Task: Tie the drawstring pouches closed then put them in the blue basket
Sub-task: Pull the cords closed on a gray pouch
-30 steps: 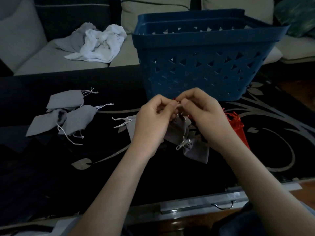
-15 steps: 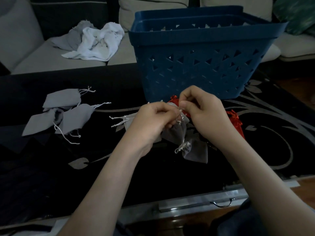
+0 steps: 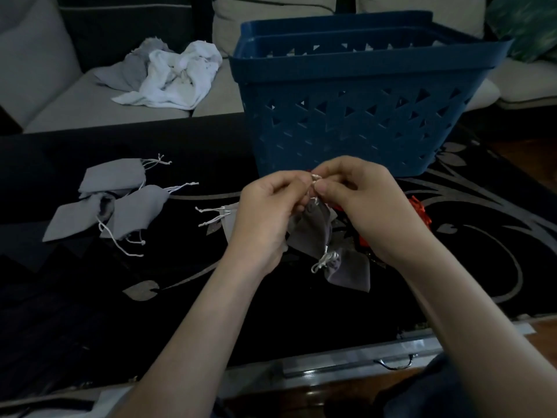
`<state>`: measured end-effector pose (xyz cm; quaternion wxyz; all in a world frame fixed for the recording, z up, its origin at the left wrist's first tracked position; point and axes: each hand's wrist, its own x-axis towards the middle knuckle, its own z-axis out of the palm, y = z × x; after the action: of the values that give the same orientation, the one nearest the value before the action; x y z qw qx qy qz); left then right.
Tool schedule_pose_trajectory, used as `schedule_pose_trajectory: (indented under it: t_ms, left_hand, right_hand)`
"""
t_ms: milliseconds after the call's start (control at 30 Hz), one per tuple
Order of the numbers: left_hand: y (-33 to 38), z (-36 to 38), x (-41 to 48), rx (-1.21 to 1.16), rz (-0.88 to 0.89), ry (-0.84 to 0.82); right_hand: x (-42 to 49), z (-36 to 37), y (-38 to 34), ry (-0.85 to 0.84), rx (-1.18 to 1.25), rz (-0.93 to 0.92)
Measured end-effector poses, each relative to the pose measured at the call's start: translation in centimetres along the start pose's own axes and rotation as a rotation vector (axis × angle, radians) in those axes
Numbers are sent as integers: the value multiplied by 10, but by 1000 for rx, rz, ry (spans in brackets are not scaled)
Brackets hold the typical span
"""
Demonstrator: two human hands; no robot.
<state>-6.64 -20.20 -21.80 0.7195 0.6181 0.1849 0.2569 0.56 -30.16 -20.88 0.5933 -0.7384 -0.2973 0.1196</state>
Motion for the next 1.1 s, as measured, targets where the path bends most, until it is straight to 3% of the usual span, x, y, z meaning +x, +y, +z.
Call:
schedule_pose_trajectory:
  t_ms: [333,500,667,800,933,1100]
  left_hand:
    - [-6,5,0,-33,-8,97]
    - [-6,6,1,-99,-59,109]
    - [2,-1,3,-262,-191,-17]
    - [7,-6,3,-309,-185,-135]
    - [4,-9,2,-180,-93,-141]
    - [-6,-10,4,235,143,-72]
  right_hand:
    - [-5,12,1,170,-247,-17]
    - [-6,15,0,176,-276,-22]
    - [-5,8,-4,13,-74,57]
    - [-3,-2,-9,-143,125,128]
    - [-3,-2,-5,-154,163,161]
    - [-2,-3,-2,-73,201,253]
